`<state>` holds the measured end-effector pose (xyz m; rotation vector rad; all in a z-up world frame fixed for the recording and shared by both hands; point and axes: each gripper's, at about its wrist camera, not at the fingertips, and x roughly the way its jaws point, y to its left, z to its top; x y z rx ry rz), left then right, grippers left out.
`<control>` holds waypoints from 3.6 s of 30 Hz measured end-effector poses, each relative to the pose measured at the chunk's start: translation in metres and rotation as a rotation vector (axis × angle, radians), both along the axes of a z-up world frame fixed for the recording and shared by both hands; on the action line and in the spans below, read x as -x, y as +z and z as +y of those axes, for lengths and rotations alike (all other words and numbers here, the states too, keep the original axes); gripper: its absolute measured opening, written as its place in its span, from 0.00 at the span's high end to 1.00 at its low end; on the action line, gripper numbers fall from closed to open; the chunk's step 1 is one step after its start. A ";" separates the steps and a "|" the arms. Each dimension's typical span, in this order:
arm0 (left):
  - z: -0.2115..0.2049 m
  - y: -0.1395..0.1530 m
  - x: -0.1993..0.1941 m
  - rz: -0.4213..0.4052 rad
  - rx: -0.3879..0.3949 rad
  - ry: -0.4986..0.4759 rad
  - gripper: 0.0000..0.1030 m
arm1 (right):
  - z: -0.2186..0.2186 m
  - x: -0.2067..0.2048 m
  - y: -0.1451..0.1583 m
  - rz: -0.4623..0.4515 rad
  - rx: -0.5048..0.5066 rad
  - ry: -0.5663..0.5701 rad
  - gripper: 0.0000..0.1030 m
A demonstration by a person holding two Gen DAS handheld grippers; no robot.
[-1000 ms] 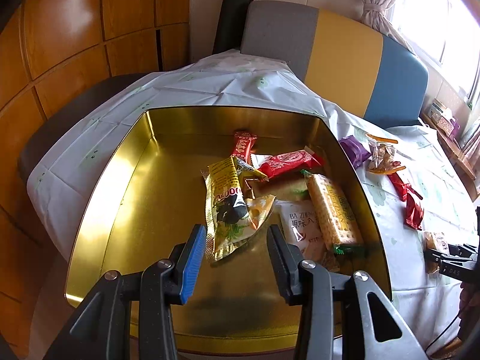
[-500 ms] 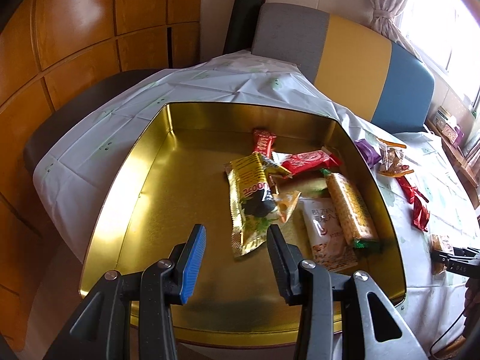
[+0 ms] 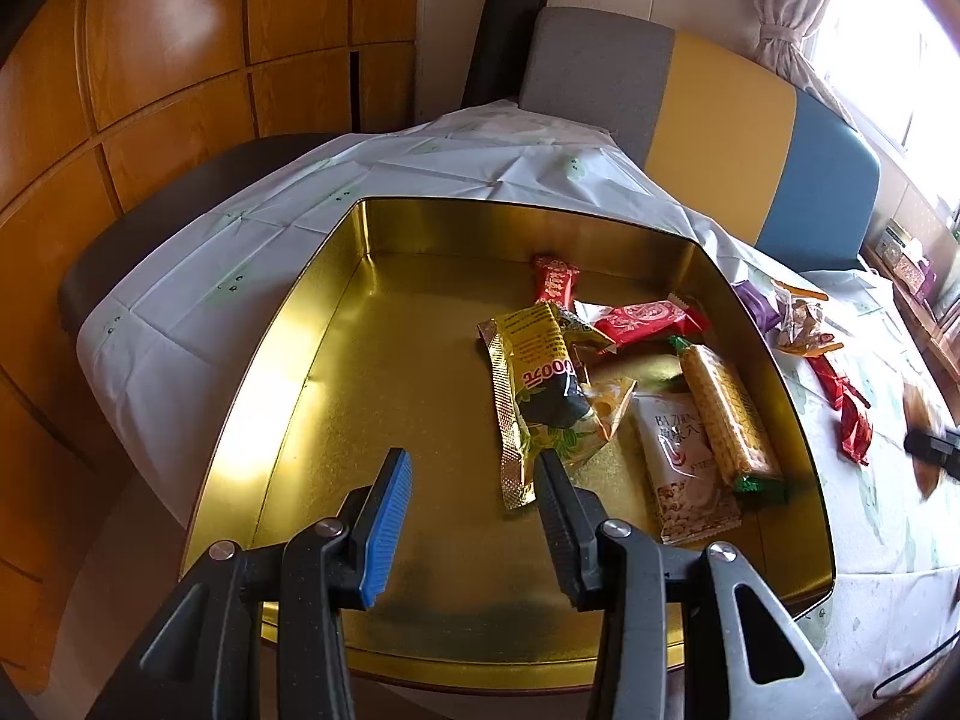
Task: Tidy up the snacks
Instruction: 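Carry the bread pack into the tin and release it with the right tool, then move the left tool to the clear orange-strip snack bag and grasp it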
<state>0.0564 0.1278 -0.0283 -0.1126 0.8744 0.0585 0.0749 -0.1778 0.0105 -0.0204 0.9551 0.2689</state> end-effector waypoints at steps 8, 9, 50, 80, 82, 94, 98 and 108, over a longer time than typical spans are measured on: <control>0.006 0.001 0.000 -0.002 0.001 0.010 0.58 | 0.109 -0.032 0.017 -0.047 -0.044 0.193 0.42; 0.007 0.000 0.000 0.001 0.004 0.012 0.58 | 0.120 -0.038 0.015 -0.041 -0.056 0.202 0.42; -0.018 0.016 0.015 -0.035 -0.027 -0.068 0.58 | 0.056 -0.008 -0.002 -0.081 -0.087 0.021 0.18; -0.109 0.050 -0.008 -0.068 -0.093 -0.303 0.58 | -0.165 -0.002 -0.025 -0.011 0.042 -0.430 0.17; -0.121 0.055 -0.017 -0.061 -0.076 -0.331 0.58 | -0.171 -0.003 -0.027 0.008 0.036 -0.464 0.17; -0.206 0.058 -0.075 0.014 0.007 -0.489 0.47 | -0.172 -0.002 -0.025 0.037 -0.062 -0.462 0.15; -0.235 0.049 -0.098 0.034 0.012 -0.535 0.38 | -0.173 -0.002 -0.024 0.041 -0.085 -0.465 0.14; -0.284 0.018 -0.163 0.057 -0.044 -0.561 0.22 | -0.174 -0.002 -0.018 0.026 -0.128 -0.458 0.12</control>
